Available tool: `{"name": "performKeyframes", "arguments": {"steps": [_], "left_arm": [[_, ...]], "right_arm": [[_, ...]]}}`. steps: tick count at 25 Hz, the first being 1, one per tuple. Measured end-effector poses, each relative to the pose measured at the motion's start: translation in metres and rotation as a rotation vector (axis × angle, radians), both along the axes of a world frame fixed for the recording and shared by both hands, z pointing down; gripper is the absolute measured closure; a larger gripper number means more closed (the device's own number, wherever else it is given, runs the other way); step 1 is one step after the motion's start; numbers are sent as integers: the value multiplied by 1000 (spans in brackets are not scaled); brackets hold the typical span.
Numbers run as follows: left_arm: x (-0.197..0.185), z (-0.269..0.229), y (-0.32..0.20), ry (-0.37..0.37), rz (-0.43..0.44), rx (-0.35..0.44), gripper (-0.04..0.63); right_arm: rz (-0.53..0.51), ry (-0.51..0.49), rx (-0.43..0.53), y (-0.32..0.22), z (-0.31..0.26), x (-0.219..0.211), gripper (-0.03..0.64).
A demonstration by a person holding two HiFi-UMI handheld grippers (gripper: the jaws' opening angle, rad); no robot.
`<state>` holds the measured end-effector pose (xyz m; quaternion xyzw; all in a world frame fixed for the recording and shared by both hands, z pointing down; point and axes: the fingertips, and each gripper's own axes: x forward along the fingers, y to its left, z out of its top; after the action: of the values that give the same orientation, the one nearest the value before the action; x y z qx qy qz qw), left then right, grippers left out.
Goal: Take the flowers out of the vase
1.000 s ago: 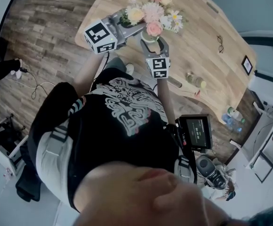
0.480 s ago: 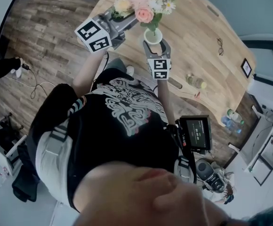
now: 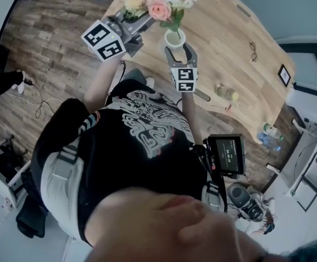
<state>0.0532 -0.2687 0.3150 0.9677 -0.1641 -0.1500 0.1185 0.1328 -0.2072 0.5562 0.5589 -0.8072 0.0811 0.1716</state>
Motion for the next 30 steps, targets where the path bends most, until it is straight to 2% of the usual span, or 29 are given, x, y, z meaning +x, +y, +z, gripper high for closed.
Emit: {"name": "performKeyframes", "arguments": {"steps": [5, 9, 13, 18, 23, 26, 30], "left_arm": [[-6, -10, -12, 36, -13, -28, 535], [-28, -10, -28, 32, -14, -118, 535], [-45, -9, -42, 32, -47, -160, 535], [-55, 11, -55, -34, -73, -221, 535], [-66, 7, -57, 14, -67, -271, 535], [-62, 2, -50, 15, -40, -269, 534], [-48, -6, -51, -44, -42, -237, 534]], "right_arm": [[22, -30, 27, 11, -8, 12, 337], [31, -88, 103, 9, -29, 4, 337], [16, -112, 170, 7, -49, 4, 337], [8, -181, 141, 4, -44, 15, 337], [-9, -183, 136, 1, -43, 15, 337], [-17, -152, 108, 2, -33, 12, 337], [-13, -143, 94, 5, -28, 22, 337]]}}
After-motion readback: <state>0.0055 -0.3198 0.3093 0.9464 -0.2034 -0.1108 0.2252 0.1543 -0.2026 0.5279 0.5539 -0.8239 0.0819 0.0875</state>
